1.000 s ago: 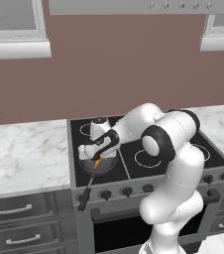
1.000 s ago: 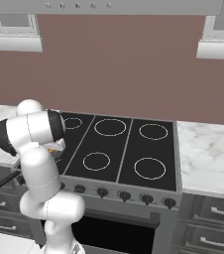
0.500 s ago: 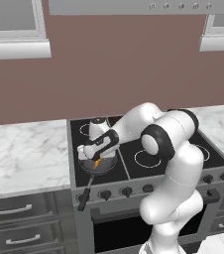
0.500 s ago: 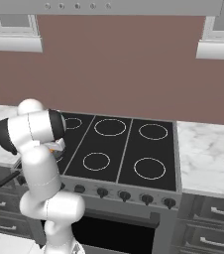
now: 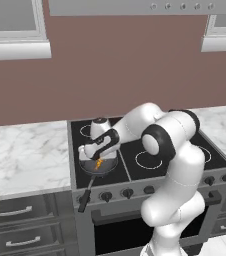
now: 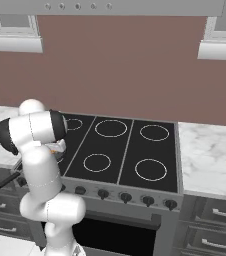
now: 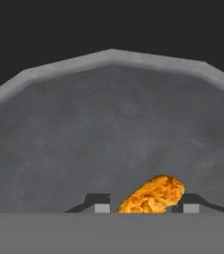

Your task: Place the shrimp on the plate and place the potato on the same plate.

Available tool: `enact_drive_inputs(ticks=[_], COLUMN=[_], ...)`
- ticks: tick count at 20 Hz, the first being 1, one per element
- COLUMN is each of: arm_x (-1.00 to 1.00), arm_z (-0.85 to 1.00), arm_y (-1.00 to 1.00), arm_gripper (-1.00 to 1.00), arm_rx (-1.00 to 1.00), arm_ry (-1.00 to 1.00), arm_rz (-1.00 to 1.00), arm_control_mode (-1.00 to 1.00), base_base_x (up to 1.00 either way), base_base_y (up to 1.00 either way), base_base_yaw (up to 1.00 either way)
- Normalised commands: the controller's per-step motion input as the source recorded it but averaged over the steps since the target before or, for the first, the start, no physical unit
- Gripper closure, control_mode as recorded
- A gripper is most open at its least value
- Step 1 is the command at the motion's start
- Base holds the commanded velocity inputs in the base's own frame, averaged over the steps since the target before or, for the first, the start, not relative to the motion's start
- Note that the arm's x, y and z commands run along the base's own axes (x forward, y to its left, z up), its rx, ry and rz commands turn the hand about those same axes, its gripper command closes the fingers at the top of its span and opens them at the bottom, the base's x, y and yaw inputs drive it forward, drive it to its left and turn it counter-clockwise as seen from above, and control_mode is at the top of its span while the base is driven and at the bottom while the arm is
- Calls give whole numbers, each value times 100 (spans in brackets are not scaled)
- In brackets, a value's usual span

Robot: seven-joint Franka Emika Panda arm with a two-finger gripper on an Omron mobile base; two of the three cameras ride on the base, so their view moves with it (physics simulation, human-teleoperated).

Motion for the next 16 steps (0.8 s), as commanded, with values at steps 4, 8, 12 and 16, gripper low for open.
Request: enact_drive_inputs(ticks=[4, 8, 12, 16], arm_x=[0, 0, 0, 0], arm_z=[-27, -17, -5, 0], arm_y=[0, 0, 0, 0], arm_gripper=[100, 100, 100, 100], arm_rx=[3, 2, 0, 0], arm_ry=[9, 13, 10, 0], arm_rz=[0, 0, 0, 0], arm_control_mode=[-100, -100, -100, -100], base_base_x=[0, 0, 0, 0], base_base_y=[0, 0, 0, 0], base_base_yaw=[0, 0, 0, 0])
